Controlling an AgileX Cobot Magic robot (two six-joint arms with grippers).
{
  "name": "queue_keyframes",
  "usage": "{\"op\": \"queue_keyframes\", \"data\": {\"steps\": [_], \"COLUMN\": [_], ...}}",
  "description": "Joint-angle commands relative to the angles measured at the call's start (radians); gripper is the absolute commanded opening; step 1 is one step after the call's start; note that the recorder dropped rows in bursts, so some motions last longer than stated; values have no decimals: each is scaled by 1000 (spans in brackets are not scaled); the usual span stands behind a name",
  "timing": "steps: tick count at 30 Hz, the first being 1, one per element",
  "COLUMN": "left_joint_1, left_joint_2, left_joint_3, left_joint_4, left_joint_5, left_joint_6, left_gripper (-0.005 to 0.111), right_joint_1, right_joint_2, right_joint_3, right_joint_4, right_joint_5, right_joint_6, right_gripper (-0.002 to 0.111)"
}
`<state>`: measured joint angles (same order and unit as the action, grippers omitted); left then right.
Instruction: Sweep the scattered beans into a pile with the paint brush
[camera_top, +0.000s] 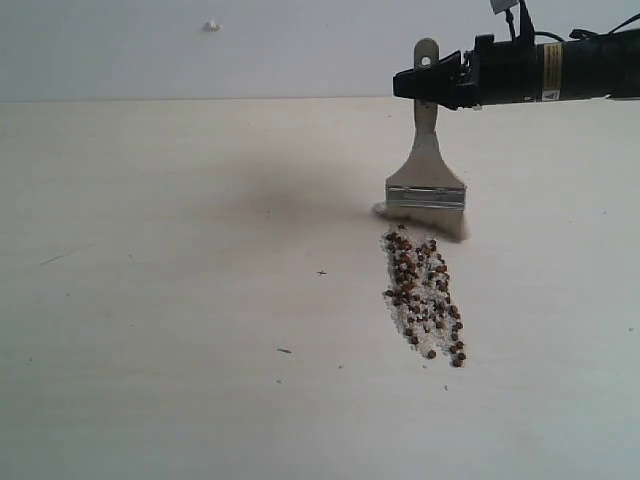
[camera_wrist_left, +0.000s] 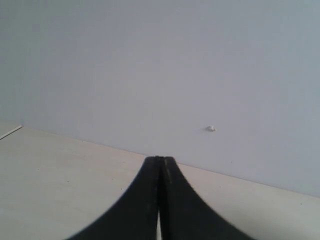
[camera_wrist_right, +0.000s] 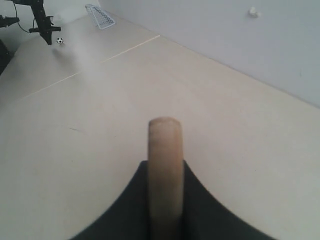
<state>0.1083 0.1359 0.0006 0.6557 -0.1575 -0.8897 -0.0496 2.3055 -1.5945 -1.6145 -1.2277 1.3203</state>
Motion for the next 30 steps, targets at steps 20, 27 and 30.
{"op": "queue_keyframes", "data": {"steps": [20,27,30], "left_joint_1": [1,1,1], "left_joint_2": [-6,-6,-6], "left_joint_3": [-1,-1,-1], "left_joint_4": [-5,-5,-5], "left_joint_5": [0,0,0], "left_joint_6": [1,1,1], "left_gripper": [0,0,0], "right_joint_1": [38,38,38], "right_joint_2": [-41,-41,-44], "right_joint_3": [2,2,2], "right_joint_4": [-130,-130,-130], "right_joint_5": [7,7,7], "right_joint_6": [260,302,305], "right_gripper": [0,0,0]}}
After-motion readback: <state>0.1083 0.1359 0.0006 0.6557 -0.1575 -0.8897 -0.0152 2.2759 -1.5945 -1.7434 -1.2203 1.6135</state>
